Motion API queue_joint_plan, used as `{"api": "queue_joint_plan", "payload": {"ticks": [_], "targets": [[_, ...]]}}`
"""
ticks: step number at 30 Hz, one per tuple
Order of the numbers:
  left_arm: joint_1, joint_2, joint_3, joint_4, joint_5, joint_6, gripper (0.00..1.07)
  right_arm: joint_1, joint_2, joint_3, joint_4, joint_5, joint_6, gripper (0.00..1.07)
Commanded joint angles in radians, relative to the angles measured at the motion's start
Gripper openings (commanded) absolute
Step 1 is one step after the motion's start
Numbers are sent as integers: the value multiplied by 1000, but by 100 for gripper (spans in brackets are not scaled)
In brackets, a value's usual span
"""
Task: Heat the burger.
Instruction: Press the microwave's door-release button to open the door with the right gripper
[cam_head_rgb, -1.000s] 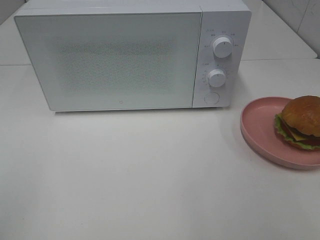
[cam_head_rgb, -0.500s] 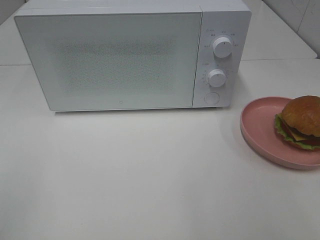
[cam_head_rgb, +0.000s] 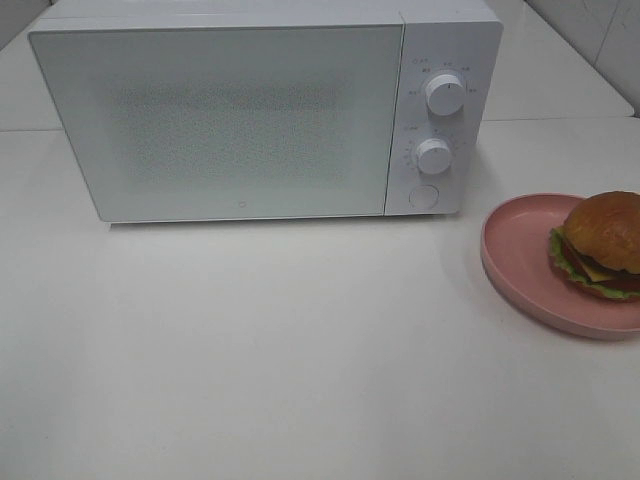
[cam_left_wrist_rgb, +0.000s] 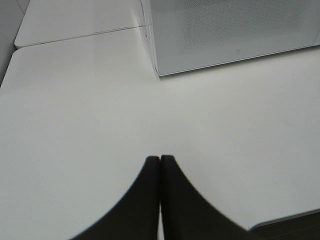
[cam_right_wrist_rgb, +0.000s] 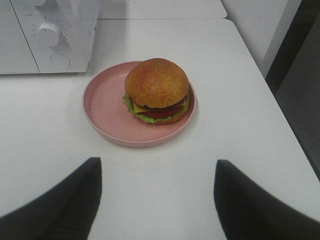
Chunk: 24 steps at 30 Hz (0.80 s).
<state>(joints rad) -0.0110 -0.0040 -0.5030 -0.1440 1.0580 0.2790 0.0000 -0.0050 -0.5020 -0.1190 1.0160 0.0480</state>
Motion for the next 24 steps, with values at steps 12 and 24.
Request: {"api": "queue_joint_plan", "payload": {"ticks": [12,24], "targets": [[-2,-21,3,0,-11,2,0,1,-24,3,-7,-16,7,63],[-2,-21,3,0,-11,2,0,1,96,-22,-7,-65,3,63]]}}
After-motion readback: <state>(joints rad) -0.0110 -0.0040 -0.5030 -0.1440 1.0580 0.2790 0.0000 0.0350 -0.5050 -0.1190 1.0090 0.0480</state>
